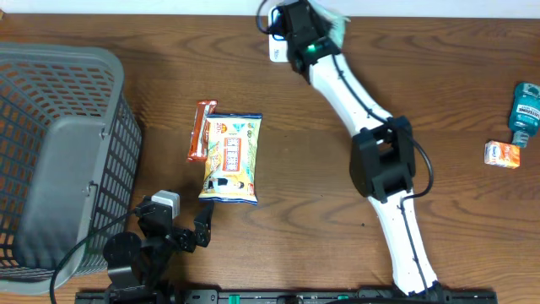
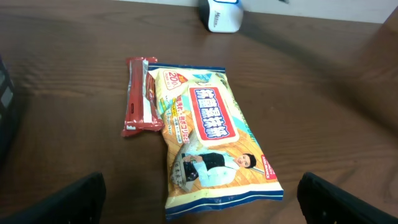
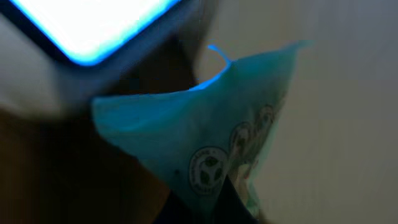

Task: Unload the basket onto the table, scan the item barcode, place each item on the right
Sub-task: 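Carry the green wipe pack to the right edge and release it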

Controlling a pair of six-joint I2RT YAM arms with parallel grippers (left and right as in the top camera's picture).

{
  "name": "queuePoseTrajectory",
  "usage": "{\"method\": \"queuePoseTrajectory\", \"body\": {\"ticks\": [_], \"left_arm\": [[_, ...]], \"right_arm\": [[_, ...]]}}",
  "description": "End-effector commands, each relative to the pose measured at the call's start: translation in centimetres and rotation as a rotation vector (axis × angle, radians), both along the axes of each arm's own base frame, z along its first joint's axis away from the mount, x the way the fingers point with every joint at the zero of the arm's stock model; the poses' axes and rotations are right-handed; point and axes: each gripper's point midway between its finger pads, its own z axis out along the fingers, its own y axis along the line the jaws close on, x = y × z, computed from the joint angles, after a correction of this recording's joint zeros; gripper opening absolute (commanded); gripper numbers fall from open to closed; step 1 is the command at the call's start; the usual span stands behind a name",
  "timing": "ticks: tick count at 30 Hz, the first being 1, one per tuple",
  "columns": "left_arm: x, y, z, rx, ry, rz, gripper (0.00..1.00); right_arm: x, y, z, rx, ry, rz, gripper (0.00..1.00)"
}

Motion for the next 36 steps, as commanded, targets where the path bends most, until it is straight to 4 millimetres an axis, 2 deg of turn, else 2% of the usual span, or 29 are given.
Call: {"method": "queuePoseTrajectory", "body": {"ticks": [1, 4, 7, 12, 14, 17, 19, 21, 22, 23, 24, 25, 27, 29, 32, 36], "left_arm": [[0.0, -0.1, 0.3, 0.007, -0.013, -0.005, 0.98], [0.0, -0.1, 0.3, 0.007, -0.013, -0.005, 0.98], [0.0, -0.1, 0.3, 0.007, -0.013, -0.005, 0.98], [0.0, -0.1, 0.3, 0.007, -0.013, -0.005, 0.98], [0.0, -0.1, 0.3, 0.007, -0.013, -0.005, 0.98], [0.0, -0.1, 0.3, 0.007, -0.013, -0.005, 0.98], [0.0, -0.1, 0.3, 0.007, -0.013, -0.005, 0.98], [0.0, -0.1, 0.3, 0.007, -0.013, -0.005, 0.98], [0.0, -0.1, 0.3, 0.007, -0.013, -0.005, 0.97], [0.0, -0.1, 0.3, 0.007, -0.013, -0.005, 0.98], [0.0, -0.1, 0.3, 0.007, -0.013, -0.005, 0.98], [0.0, -0.1, 0.3, 0.007, -0.013, -0.005, 0.98], [0.0, -0.1, 0.3, 0.007, -0.013, -0.005, 0.98], [0.0, -0.1, 0.3, 0.007, -0.013, -0.005, 0.98], [0.0, -0.1, 0.3, 0.007, -0.013, -0.005, 0.98], [0.0, -0.1, 0.3, 0.007, -0.013, -0.005, 0.98]], "right_arm": [[-0.6, -9.9, 6.4, 0.072, -0.133, -0.326, 0.01], [-2.1, -17.0, 5.7, 0.027, -0.096, -0.501, 0.01], [-4.2, -23.2, 4.1, 0.019, -0.004, -0.618, 0.01], [-7.5, -33.2, 2.1, 0.14, 0.039, -0.845, 0.01], [-8.4, -35.5, 1.1, 0.231, 0.062, -0.888, 0.01], [-9.9, -38.1, -0.3, 0.344, 0.106, -0.936, 0.02], [-10.7, -39.6, -0.7, 0.395, 0.099, -0.985, 0.11], [-11.2, -40.7, -0.8, 0.445, 0.078, -1.028, 0.38], [-11.3, -41.1, -0.7, 0.48, 0.055, -1.059, 0.66], [-11.3, -41.0, -0.6, 0.499, 0.043, -1.073, 0.77], [-11.3, -40.7, -0.3, 0.52, 0.028, -1.086, 0.94], [-11.1, -40.3, 0.2, 0.543, 0.006, -1.097, 0.99], [-10.6, -38.5, 1.2, 0.611, -0.012, -1.087, 0.99], [-9.8, -35.3, 2.2, 0.721, 0.006, -1.041, 0.99], [-8.4, -27.6, 3.6, 0.967, 0.11, -0.905, 0.99], [-8.3, -15.2, 4.7, 1.283, 0.349, -0.751, 0.99]]}}
